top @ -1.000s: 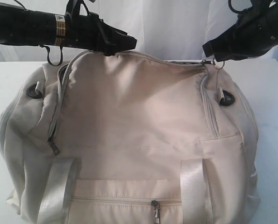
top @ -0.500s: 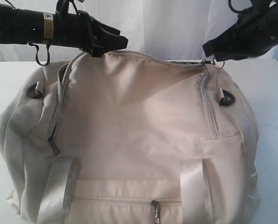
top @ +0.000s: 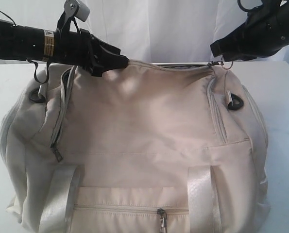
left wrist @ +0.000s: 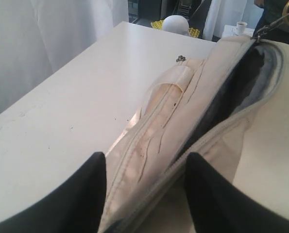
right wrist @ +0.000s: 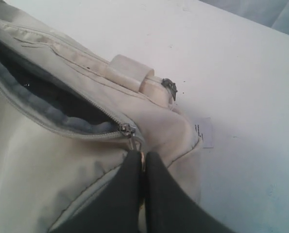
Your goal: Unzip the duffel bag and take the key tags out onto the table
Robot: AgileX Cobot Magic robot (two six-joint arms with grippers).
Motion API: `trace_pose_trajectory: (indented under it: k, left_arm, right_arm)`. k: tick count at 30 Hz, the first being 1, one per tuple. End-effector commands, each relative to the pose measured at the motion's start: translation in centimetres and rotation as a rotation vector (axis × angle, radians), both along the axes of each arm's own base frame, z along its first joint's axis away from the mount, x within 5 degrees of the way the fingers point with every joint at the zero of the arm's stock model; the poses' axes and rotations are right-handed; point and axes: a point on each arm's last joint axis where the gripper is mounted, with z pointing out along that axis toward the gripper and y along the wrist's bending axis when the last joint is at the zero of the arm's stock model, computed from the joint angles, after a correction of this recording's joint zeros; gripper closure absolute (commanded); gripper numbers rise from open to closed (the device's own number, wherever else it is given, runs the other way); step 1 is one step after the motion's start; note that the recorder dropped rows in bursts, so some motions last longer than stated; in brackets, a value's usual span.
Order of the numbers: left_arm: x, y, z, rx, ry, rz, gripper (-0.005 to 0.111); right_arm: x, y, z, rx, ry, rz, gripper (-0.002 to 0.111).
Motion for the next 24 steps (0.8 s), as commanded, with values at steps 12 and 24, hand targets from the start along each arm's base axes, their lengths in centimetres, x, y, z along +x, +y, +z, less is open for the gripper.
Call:
trace_pose_trajectory:
  k: [12,24]
  left_arm:
    - [0.5,0.4,0.0,0.035,-0.027,0.083,0.107]
    - [1.9,1.4,-0.3,0.097,-0.059,0.253,0.107]
  right_arm:
    - [0.0,-0.3,0.3,0.001,-0.021,-0.003,0.108]
    - [-0.9,-1.0,-0.6,-0.129,0.081,0.034,0.108]
